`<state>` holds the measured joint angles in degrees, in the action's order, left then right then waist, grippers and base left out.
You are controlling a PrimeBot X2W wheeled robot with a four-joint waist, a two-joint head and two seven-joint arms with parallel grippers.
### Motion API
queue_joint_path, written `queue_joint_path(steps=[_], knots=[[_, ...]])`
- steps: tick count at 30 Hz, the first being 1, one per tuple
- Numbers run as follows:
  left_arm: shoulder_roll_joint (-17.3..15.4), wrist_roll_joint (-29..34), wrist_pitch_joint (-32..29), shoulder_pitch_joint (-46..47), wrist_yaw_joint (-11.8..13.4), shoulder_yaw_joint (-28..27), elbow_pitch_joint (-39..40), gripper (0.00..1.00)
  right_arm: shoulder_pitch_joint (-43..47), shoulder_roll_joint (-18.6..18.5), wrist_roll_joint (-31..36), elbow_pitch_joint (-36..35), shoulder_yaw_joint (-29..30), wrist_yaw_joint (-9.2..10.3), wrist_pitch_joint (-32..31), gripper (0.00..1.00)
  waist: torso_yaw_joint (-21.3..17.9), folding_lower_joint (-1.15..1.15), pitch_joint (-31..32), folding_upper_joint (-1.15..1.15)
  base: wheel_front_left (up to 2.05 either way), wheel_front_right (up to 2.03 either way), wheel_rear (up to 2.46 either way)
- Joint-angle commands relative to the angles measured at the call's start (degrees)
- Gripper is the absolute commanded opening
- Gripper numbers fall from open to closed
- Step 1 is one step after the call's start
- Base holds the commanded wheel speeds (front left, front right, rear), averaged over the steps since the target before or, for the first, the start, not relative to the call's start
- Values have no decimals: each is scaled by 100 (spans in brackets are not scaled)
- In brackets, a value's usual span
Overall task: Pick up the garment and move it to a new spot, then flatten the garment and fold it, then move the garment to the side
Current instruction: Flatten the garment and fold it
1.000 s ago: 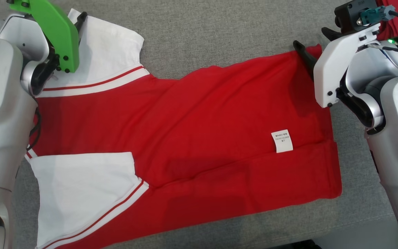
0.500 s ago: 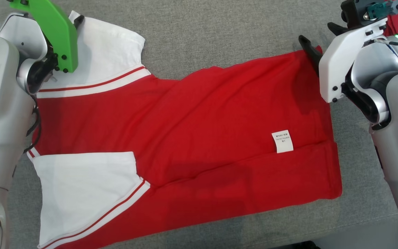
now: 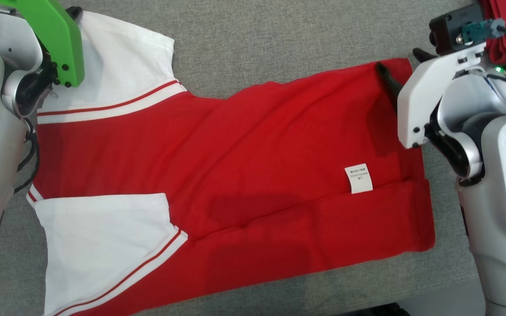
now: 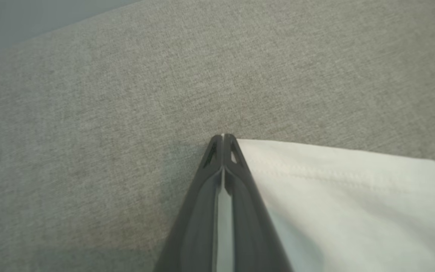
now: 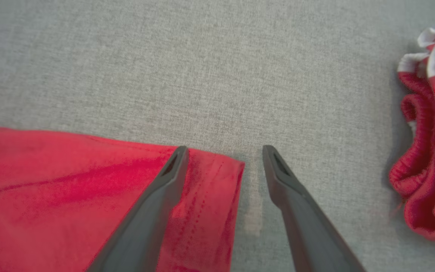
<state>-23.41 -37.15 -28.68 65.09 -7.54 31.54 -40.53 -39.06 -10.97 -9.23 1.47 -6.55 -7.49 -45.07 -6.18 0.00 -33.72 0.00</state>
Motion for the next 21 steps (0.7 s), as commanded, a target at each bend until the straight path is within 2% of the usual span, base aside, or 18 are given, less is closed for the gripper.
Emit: queue_joint_path(steps=[1, 8, 13, 20, 21], knots=[[-67, -38, -43, -79, 17, 32, -9, 0, 276, 72, 85, -189, 63, 1, -43, 100, -15, 0, 11, 0, 0, 0, 0], [-123, -83, -38, -143, 49, 28, 82, 0, 775, 278, 326, -779, 399, 1, 111, 100, -72, 0, 42, 0, 0, 0, 0], [-149, -92, -29, -147, 46, 38, 122, 0, 684, 382, 403, -783, 471, 1, 152, 100, -79, 0, 41, 0, 0, 0, 0], [-211, -90, -83, -163, 96, 79, 198, 0, 291, 436, 318, -371, 395, 1, -481, 100, -67, 0, 50, 0, 0, 0, 0], [-211, -91, -89, -160, 101, 88, 207, 0, 243, 430, 302, -322, 389, 1, -562, 95, -62, 0, 50, 0, 0, 0, 0]])
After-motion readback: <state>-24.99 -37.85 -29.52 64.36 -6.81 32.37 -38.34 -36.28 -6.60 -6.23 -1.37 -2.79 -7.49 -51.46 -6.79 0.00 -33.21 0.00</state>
